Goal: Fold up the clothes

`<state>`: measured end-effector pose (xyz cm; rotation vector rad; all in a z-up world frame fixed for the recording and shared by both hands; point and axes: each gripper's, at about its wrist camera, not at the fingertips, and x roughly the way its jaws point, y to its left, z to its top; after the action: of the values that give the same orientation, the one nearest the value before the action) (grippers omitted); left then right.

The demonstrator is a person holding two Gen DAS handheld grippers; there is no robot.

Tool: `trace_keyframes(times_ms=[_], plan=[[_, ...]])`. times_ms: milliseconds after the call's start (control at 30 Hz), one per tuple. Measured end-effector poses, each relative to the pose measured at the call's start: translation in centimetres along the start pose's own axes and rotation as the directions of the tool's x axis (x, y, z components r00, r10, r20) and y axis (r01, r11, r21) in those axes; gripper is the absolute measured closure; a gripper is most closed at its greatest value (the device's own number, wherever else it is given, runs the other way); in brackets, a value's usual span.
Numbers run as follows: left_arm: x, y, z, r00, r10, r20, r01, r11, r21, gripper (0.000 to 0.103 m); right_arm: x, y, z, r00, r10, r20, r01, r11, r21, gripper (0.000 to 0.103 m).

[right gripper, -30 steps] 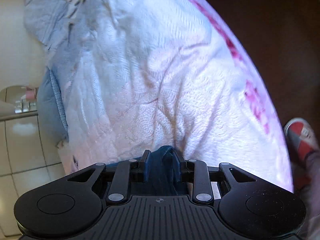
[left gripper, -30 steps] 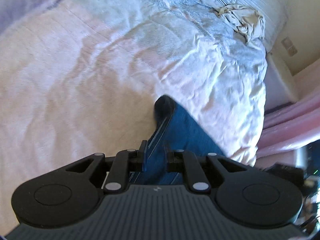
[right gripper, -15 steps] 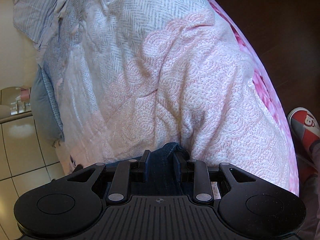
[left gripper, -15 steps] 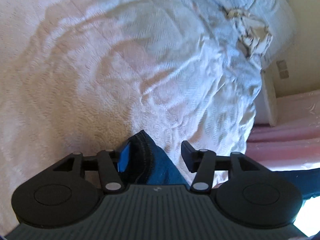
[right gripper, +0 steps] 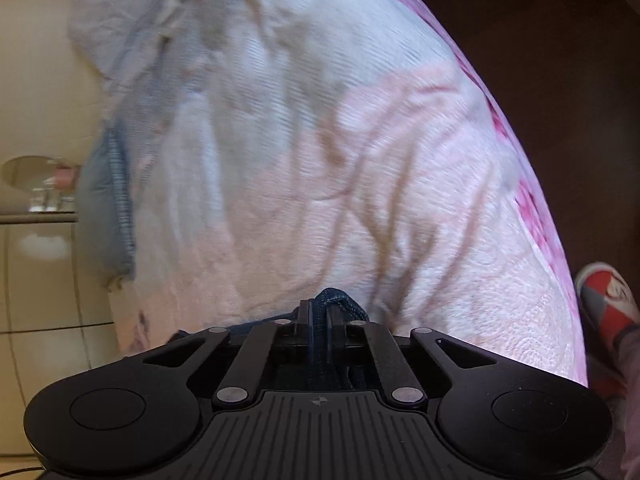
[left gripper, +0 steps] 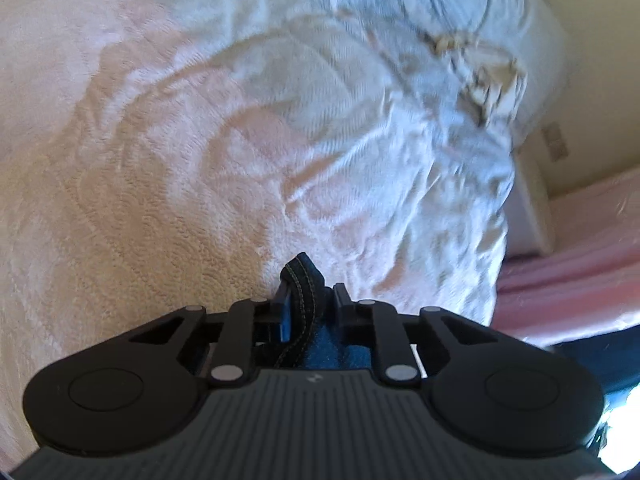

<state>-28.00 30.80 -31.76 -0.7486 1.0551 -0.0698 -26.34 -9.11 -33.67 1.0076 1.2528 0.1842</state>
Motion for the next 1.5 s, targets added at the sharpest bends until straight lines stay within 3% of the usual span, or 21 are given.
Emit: trace_keyframes(times_ms=[133, 233, 300, 433, 467, 533, 567, 600, 767, 900, 933, 1000, 1033, 1067, 1100, 1167, 1200, 1267, 1333, 1433, 1500], plan=[[0.5, 0.9, 0.0, 1.000, -0.025, -0.003, 0.024, 0.998, -0.057, 0.087, -0.5, -2.6, -1.0, 0.998, 0.009, 0.058, -0.017, 0.991, 0.136, 0.102], [1.0, 1.6, 0.0, 0.999, -0.041, -0.009, 0.040, 0.994, -0.100, 0.089, 0.3, -5.1, -1.4, 0.997, 0.045, 0.066, -0.064, 0.945, 0.322, 0.101], [1.3, 2.0, 0.0, 0.999, -0.052, -0.013, 0.050, 0.990, -0.129, 0.088, 0.3, -4.9, -1.0, 0.996, 0.074, 0.046, -0.086, 0.938, 0.336, 0.100], [2.3, 2.5, 0.6, 0.997, -0.058, -0.045, 0.050, 0.986, -0.160, 0.086, 1.2, -5.1, 0.0, 0.995, 0.102, 0.010, -0.098, 0.913, 0.397, 0.071], [2.6, 2.6, 0.8, 0.997, -0.058, -0.056, 0.048, 0.985, -0.167, 0.086, 1.6, -5.3, 0.2, 0.995, 0.103, 0.008, -0.096, 0.895, 0.436, 0.070], [3.0, 2.8, 1.1, 0.996, -0.057, -0.071, 0.044, 0.984, -0.172, 0.087, 2.4, -5.7, 0.3, 0.996, 0.091, 0.003, -0.081, 0.860, 0.503, 0.072], [2.9, 2.7, 1.1, 0.997, -0.048, -0.064, 0.037, 0.987, -0.157, 0.088, 2.5, -5.9, 0.2, 0.997, 0.078, -0.001, -0.066, 0.851, 0.521, 0.081], [2.6, 2.5, 0.9, 0.998, -0.042, -0.049, 0.034, 0.989, -0.141, 0.089, 2.2, -6.3, 0.2, 0.998, 0.057, -0.009, -0.044, 0.852, 0.521, 0.099], [2.3, 2.8, -0.4, 0.999, -0.039, 0.032, 0.042, 0.993, -0.110, 0.088, -0.2, -5.8, -2.0, 0.992, 0.057, 0.114, -0.104, 0.876, 0.471, 0.101], [3.4, 2.4, -0.5, 0.999, 0.005, 0.032, -0.003, 0.999, -0.044, 0.087, 1.4, -7.5, -2.1, 0.994, 0.012, 0.113, -0.073, 0.825, 0.560, 0.100], [3.2, 1.9, -0.3, 0.999, 0.019, 0.026, -0.018, 1.000, -0.015, 0.086, 1.4, -7.3, -1.7, 0.995, 0.005, 0.098, -0.059, 0.832, 0.551, 0.100], [2.1, 0.3, -0.2, 0.997, 0.072, 0.038, -0.075, 0.993, 0.088, 0.085, 0.6, -5.1, -0.6, 0.998, -0.030, 0.048, 0.011, 0.931, 0.366, 0.099], [1.2, -0.9, -0.4, 0.991, 0.118, 0.069, -0.129, 0.976, 0.174, 0.082, 0.2, -3.7, -0.3, 0.998, -0.056, 0.030, 0.047, 0.971, 0.235, 0.098], [0.4, -2.2, -0.7, 0.981, 0.162, 0.105, -0.184, 0.949, 0.256, 0.082, -0.2, -2.1, -0.4, 0.995, -0.091, 0.030, 0.089, 0.993, 0.076, 0.097], [-0.5, -3.4, -1.0, 0.969, 0.201, 0.143, -0.239, 0.912, 0.334, 0.082, -0.9, -0.7, -0.7, 0.989, -0.137, 0.060, 0.141, 0.988, -0.068, 0.095], [-2.6, -5.4, -1.7, 0.914, 0.299, 0.273, -0.394, 0.812, 0.430, 0.085, -2.3, 1.6, -1.8, 0.961, -0.216, 0.172, 0.258, 0.923, -0.285, 0.091], [-3.7, -5.9, -2.1, 0.901, 0.304, 0.310, -0.420, 0.791, 0.444, 0.086, -2.9, 2.6, -2.3, 0.947, -0.233, 0.222, 0.303, 0.879, -0.368, 0.090], [-5.3, -6.5, -2.8, 0.930, 0.229, 0.286, -0.343, 0.818, 0.461, 0.089, -3.9, 4.2, -3.6, 0.934, -0.209, 0.290, 0.332, 0.807, -0.489, 0.089], [-5.1, -7.0, -4.1, 0.955, 0.174, 0.240, -0.274, 0.827, 0.490, 0.092, -4.5, 6.4, -5.5, 0.947, -0.140, 0.288, 0.291, 0.749, -0.595, 0.089], [-3.0, -7.4, -6.7, 0.971, 0.147, 0.189, -0.229, 0.803, 0.551, 0.092, -3.1, 7.7, -9.0, 0.955, -0.124, 0.267, 0.286, 0.613, -0.737, 0.089], [-0.8, -6.2, -7.3, 0.971, 0.163, 0.173, -0.232, 0.808, 0.542, 0.091, -1.2, 7.5, -10.9, 0.954, -0.141, 0.264, 0.298, 0.519, -0.801, 0.089]])
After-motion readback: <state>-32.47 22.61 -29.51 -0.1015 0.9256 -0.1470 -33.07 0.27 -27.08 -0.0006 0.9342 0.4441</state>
